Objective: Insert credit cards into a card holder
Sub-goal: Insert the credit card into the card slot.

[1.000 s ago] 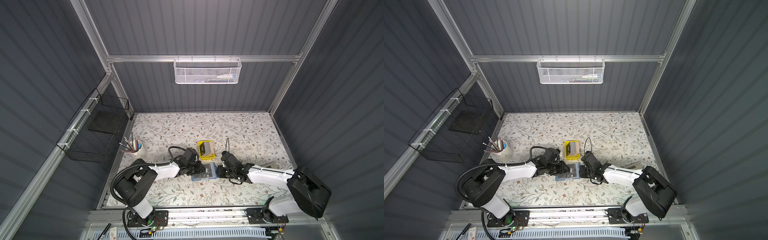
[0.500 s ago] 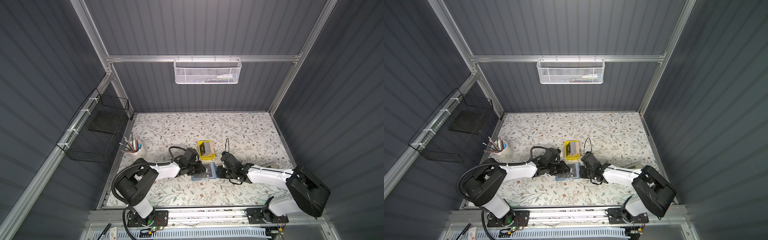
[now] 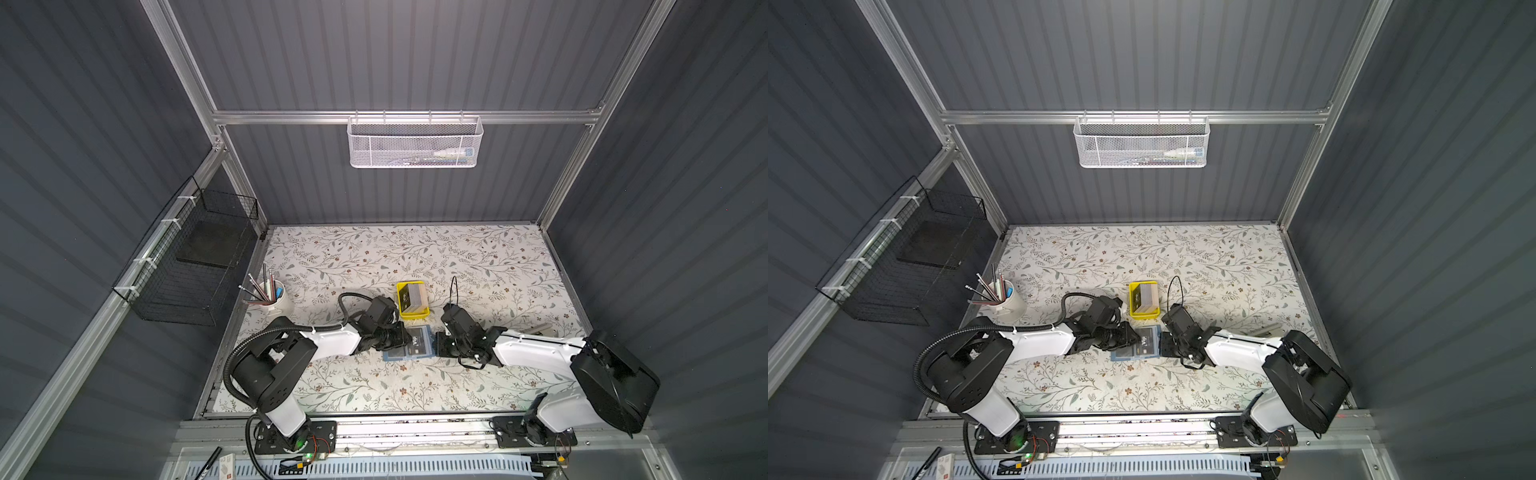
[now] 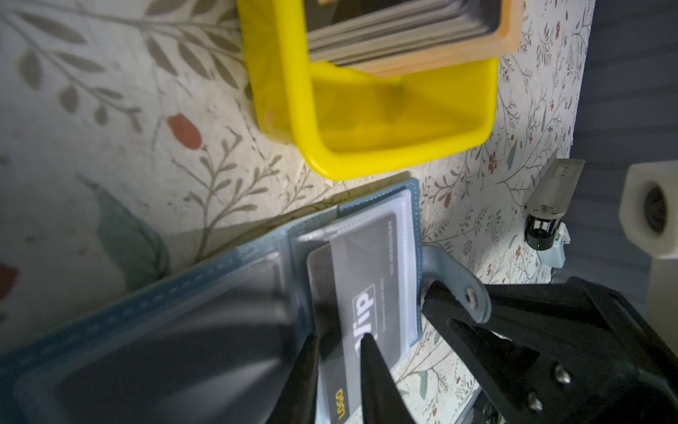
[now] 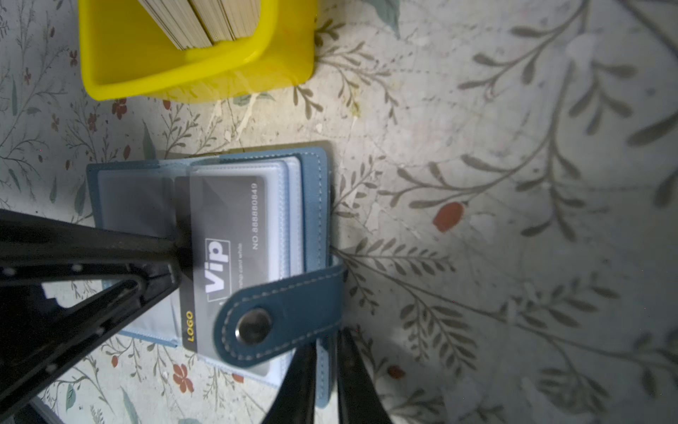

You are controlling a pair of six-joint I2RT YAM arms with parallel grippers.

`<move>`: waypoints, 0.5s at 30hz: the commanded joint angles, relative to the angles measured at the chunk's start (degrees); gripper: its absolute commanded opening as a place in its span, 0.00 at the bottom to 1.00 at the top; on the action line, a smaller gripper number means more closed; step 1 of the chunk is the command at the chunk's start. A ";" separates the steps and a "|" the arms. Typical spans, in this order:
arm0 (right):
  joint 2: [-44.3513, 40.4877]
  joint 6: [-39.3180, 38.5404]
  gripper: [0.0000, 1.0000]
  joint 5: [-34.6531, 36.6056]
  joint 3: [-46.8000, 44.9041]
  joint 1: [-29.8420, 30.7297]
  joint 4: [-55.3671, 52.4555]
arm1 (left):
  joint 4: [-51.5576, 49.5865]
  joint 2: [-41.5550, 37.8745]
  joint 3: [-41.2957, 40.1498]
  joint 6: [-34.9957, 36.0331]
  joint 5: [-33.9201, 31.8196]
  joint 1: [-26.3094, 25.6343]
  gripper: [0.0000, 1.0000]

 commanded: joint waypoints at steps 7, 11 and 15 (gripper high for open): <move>0.82 -0.07 0.16 0.84 0.08 -0.20 -1.15 | 1.10 0.71 0.48 -0.96 1.05 -0.77 0.22; 1.00 -0.11 0.16 0.68 0.07 -0.15 -1.03 | 1.56 1.04 0.48 -1.08 1.31 -0.92 0.21; 0.94 -0.05 0.16 0.73 0.00 -0.03 -0.93 | 1.48 0.80 0.04 -1.22 0.88 -1.06 0.21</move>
